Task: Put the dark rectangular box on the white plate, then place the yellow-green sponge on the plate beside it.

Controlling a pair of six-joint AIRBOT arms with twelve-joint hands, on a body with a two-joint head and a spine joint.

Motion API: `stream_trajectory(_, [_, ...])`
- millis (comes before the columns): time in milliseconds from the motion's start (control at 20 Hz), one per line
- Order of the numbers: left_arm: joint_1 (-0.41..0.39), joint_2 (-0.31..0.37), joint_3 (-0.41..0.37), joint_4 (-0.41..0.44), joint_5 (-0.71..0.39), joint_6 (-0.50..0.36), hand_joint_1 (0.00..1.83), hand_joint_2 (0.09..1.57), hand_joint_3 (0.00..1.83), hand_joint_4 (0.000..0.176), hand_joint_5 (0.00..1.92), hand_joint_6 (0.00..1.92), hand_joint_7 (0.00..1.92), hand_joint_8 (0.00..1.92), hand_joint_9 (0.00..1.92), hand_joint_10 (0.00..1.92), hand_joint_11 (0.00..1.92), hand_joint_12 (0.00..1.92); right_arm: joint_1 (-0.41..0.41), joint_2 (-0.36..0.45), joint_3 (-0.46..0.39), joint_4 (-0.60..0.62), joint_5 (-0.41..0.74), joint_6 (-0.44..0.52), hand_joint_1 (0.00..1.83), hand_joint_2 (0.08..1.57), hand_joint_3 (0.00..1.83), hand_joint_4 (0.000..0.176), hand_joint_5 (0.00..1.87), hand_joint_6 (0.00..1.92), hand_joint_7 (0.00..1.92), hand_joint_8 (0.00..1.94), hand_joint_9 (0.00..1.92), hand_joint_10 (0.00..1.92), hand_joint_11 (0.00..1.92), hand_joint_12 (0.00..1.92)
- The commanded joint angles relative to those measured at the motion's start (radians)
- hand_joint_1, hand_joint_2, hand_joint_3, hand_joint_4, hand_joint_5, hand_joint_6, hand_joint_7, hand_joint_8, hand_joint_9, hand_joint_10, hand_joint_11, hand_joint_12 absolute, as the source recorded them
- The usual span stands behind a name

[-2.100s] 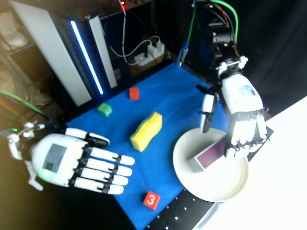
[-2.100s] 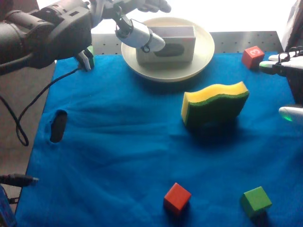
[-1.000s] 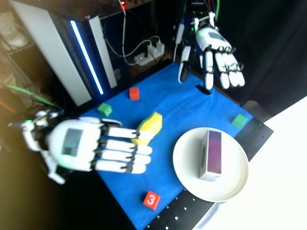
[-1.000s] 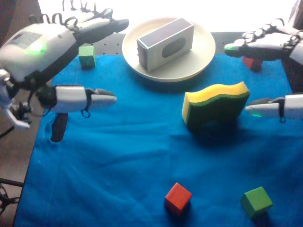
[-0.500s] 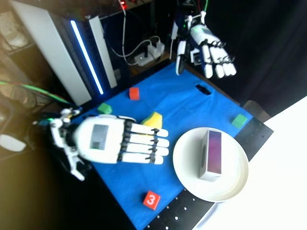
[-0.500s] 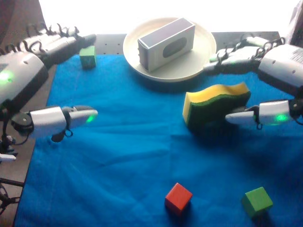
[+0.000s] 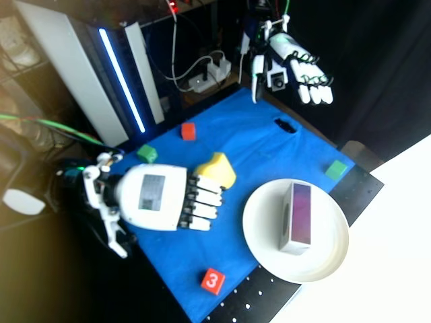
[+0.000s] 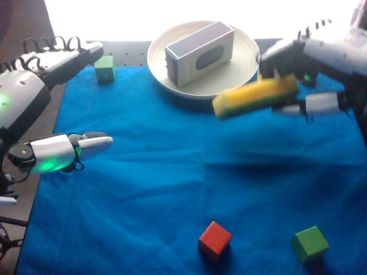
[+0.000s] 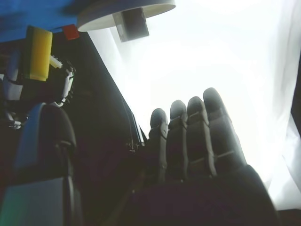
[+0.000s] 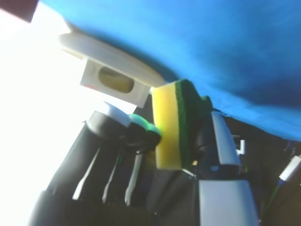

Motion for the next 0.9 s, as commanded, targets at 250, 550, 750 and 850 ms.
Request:
stream_trajectory(250, [-0.004, -0.008, 0.001, 0.016, -0.131, -0.01, 0.88, 1.0, 0.0, 0.077, 0.2, 0.0, 0.13, 0.0, 0.05, 0.0, 0.0, 0.22, 0.12, -0.063, 0.096, 0.033, 0.053, -0.001, 1.17, 1.09, 0.0, 0.0, 1.01, 0.97, 0.94, 1.44, 1.06, 1.67, 1.07, 1.85])
stream_trajectory(550, [-0.003, -0.014, 0.01, 0.017, -0.132, -0.029, 0.87, 0.99, 0.0, 0.081, 0.21, 0.0, 0.15, 0.0, 0.04, 0.01, 0.0, 0.06, 0.182, -0.173, 0.228, 0.015, -0.103, -0.009, 1.29, 0.98, 0.0, 0.0, 0.71, 1.38, 1.01, 1.14, 0.9, 1.36, 0.63, 1.69])
stream_trajectory(750, [-0.003, -0.02, 0.018, 0.018, -0.124, -0.042, 0.86, 1.0, 0.0, 0.078, 0.21, 0.0, 0.15, 0.0, 0.06, 0.0, 0.0, 0.12, 0.214, -0.229, 0.29, -0.032, -0.176, -0.009, 1.18, 1.03, 0.0, 0.0, 0.72, 0.74, 0.84, 0.78, 0.83, 1.02, 0.76, 1.37])
stream_trajectory(850, [-0.003, -0.022, 0.021, 0.018, -0.124, -0.048, 0.87, 0.99, 0.0, 0.065, 0.22, 0.0, 0.17, 0.0, 0.07, 0.0, 0.0, 0.14, 0.214, -0.23, 0.288, -0.037, -0.178, -0.009, 0.98, 0.96, 0.0, 0.007, 0.56, 0.1, 0.62, 0.25, 0.78, 0.44, 0.66, 1.01])
